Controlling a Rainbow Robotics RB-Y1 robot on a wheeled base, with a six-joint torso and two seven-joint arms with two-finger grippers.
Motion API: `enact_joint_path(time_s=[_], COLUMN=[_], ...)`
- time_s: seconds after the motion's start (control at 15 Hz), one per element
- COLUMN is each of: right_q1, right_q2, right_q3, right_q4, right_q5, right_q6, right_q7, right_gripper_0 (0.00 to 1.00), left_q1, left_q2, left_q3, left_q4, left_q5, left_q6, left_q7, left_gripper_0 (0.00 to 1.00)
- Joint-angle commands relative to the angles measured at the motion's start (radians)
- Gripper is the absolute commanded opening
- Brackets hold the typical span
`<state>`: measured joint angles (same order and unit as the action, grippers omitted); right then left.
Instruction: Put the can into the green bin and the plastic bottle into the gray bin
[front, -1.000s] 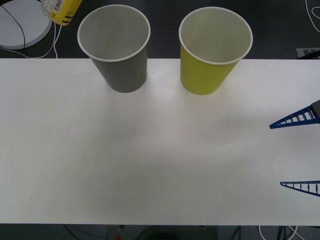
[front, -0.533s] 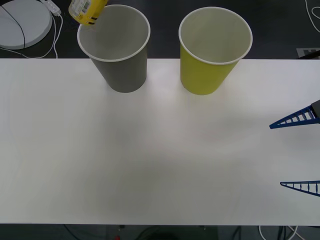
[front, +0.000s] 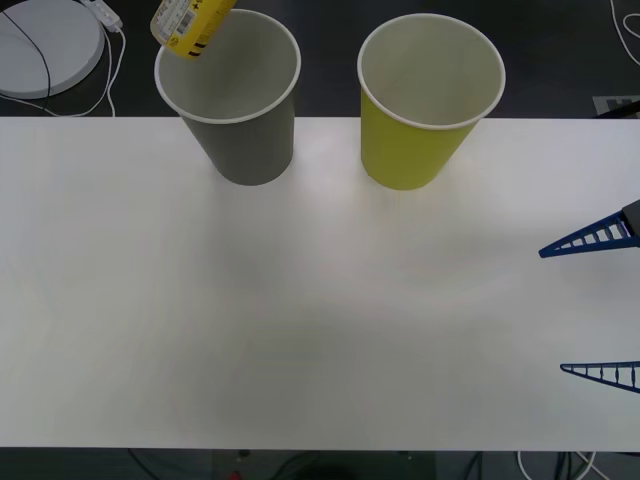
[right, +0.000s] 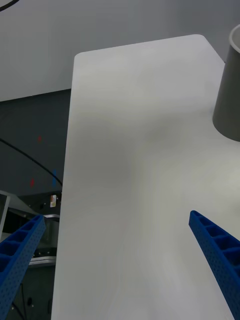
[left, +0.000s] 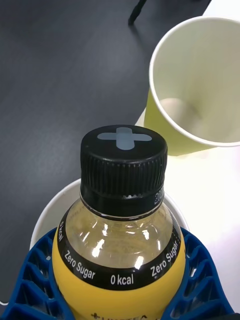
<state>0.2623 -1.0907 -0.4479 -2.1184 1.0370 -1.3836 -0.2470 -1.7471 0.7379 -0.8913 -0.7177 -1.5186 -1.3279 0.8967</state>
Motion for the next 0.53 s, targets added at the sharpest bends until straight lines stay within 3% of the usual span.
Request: enact_joint_path(time_s=[0.07,0.53], right_q1=[0.0,0.0], right_q2=[0.0,0.0], right_q3=[0.0,0.0], right_q4=[0.0,0.0], right_q5=[0.0,0.0], right_q6=[0.0,0.0], right_q7=[0.0,0.0], right_gripper_0=[1.0,1.0], left_q1=[0.001,0.001], left_q2=[0.0,0.0], left_q3=[0.0,0.0], left_q4=[0.003,0.011], left_q5=[0.002,0.003], left_q6=[-0.004,-0.004], left_q7=[-0.01,-0.024], left_gripper_0=[1.0,1.0])
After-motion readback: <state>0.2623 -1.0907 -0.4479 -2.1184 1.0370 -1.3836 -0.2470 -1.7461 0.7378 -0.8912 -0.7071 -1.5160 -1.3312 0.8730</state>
